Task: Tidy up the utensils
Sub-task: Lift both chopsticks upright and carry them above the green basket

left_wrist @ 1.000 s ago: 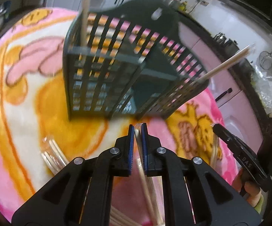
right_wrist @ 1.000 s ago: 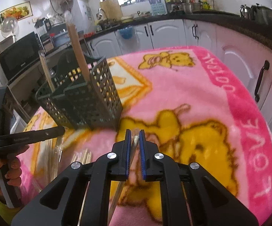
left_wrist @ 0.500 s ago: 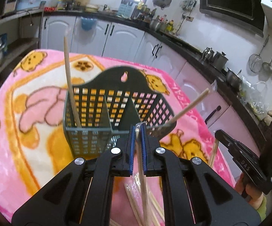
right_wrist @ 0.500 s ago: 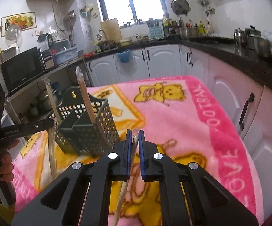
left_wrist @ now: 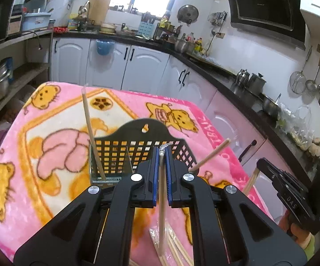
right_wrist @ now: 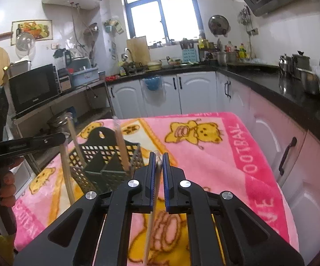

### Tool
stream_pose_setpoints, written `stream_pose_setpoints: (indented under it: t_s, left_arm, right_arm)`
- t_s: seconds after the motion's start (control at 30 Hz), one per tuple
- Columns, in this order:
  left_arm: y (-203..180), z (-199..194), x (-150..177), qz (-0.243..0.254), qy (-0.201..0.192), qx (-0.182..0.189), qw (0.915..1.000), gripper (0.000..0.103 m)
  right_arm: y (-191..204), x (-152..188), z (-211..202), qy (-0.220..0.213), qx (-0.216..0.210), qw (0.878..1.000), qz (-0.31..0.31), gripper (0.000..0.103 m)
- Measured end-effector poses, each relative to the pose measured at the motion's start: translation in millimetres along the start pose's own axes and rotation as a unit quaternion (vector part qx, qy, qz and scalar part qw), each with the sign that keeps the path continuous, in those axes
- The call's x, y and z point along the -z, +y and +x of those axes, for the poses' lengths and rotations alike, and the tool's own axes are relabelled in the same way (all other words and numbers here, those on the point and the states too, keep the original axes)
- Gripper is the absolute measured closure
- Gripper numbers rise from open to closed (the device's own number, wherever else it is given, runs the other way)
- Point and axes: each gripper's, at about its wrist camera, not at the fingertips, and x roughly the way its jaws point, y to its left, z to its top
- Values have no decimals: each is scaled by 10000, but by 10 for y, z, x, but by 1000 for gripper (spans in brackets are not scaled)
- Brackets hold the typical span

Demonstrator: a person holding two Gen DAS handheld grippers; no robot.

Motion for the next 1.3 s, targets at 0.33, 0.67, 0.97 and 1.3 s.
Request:
stream_pose_setpoints:
  t_s: [0.33,0.67,0.97,1.3]
  left_arm:
    - [-42,-210,-126,59,-265,24,9996,100]
    - [-60,-453,-340,153,-752,-100,9970,100]
    - [-122,-604,-593,187,-1186,-156,9926,100]
    - [-163,-671,-771,215,-1537,-246,9876,100]
  right_arm:
    - [272,-215,-168,-310,-244,9989,-245,97]
    - [565,-445,-326,-587,-640,9953,-434,97]
    - [829,-692,-436,-864,-863,9907,-603,97]
    - [955,-923,-536,-1193,-958,9860,-665,97]
